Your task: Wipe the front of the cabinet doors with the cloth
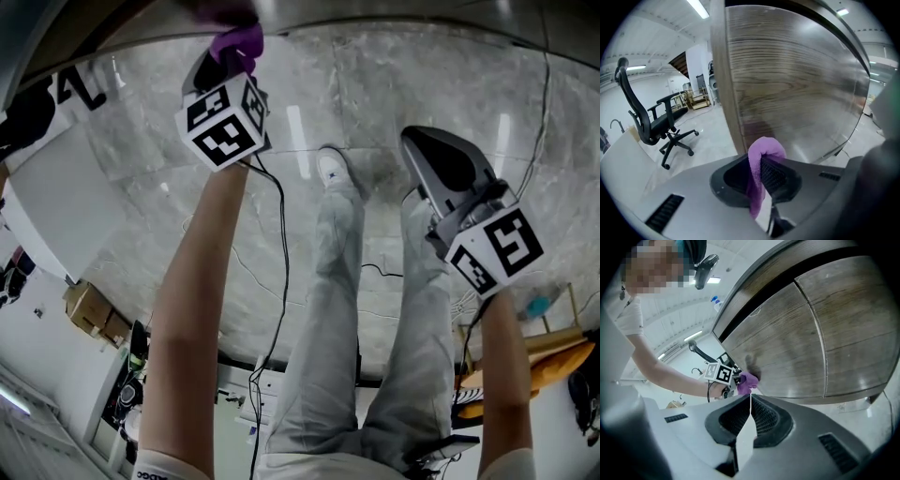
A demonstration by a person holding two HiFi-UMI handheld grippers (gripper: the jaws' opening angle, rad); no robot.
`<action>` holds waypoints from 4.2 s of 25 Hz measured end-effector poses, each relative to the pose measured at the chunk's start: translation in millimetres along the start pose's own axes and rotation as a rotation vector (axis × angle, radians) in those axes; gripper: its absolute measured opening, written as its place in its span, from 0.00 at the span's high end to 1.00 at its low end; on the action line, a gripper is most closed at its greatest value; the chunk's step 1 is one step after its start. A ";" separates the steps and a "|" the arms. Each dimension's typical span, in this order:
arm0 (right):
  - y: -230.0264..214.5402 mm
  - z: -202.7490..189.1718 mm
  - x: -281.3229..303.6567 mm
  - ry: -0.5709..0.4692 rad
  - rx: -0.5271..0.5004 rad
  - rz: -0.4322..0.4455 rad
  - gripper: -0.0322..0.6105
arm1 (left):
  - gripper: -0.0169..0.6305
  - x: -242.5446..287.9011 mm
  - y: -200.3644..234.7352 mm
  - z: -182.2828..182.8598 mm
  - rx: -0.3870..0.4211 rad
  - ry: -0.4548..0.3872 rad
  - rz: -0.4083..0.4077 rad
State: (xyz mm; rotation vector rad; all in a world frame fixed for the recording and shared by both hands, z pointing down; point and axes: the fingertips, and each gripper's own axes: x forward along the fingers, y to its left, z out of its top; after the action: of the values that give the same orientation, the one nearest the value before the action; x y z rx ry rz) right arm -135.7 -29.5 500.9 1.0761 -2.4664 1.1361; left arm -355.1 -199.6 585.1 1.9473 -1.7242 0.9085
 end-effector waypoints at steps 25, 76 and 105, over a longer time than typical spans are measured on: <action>-184.0 -32.5 -191.8 -0.104 0.156 -0.232 0.91 | 0.90 50.5 -346.4 14.6 0.164 0.071 -0.285; -124.6 -59.0 -141.9 -0.068 0.141 -0.178 0.91 | 0.90 56.6 -257.9 -56.1 0.257 0.201 -0.216; -85.6 -108.2 -96.2 -0.264 0.300 -0.460 0.91 | 0.90 129.0 -190.3 -85.9 0.299 0.266 -0.264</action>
State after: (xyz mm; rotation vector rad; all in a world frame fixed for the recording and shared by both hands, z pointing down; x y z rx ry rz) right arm -18.3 63.3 577.8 1.8687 -2.0816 1.2954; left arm -182.9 -203.7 760.0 2.0601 -1.2043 1.3131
